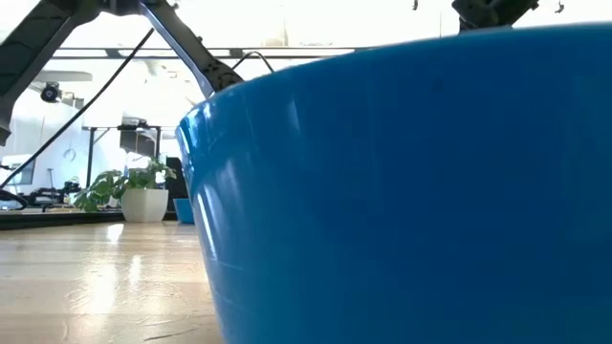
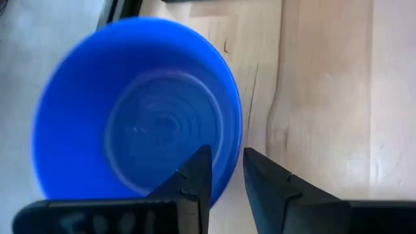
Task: Pick & Place Mini bowls
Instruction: Stack the purple bowl on the stacked purple bowls on the shelf
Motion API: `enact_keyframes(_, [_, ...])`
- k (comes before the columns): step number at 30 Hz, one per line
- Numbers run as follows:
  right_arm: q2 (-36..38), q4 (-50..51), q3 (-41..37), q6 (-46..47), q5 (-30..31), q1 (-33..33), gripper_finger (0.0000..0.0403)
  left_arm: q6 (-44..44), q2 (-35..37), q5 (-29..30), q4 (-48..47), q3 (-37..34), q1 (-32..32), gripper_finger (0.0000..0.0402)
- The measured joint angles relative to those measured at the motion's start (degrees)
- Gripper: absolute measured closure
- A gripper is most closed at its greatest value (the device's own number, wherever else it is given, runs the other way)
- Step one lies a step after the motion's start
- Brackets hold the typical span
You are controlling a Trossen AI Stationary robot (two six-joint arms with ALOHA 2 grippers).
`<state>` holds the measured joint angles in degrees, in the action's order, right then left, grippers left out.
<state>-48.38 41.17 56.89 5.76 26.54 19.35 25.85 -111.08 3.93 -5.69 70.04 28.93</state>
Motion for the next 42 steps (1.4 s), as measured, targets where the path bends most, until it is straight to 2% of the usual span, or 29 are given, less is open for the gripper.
enact_keyframes(4, [0.01, -0.02, 0.11, 0.02, 0.01, 0.0, 0.0341, 0.06, -0.17, 0.01, -0.57, 0.0, 0.0, 0.0338])
enact_keyframes(8, [0.0, -0.02, 0.11, 0.07, 0.01, 0.0, 0.0344, 0.08, -0.16, 0.19, -1.37, 0.0, -0.02, 0.039])
enact_keyframes(14, [0.0, -0.02, 0.11, 0.13, 0.02, 0.0, 0.0346, -0.05, 1.06, 0.76, -5.67, 0.08, -0.73, 0.0399])
enact_keyframes(20, [-0.02, -0.08, 0.11, 0.21, 0.04, 0.02, 0.0346, -2.15, 6.08, 2.44, -11.81, -0.11, -4.16, 0.04])
enact_keyframes(30, [-0.02, -0.42, 0.11, 0.02, 0.03, 0.02, 0.0346, -9.57, 14.48, 5.36, -18.82, -0.07, -17.17, 0.0401])
enact_keyframes(34, [-0.02, -0.39, 0.11, 0.21, 0.03, 0.02, 0.0346, -12.63, 14.83, 8.01, -19.42, -0.02, -24.47, 0.0401])
enact_keyframes(42, [-0.15, -0.36, -0.13, 3.23, -0.63, 0.02, 0.0346, -19.73, 14.49, 8.14, -18.2, -0.02, -36.27, 0.0401])
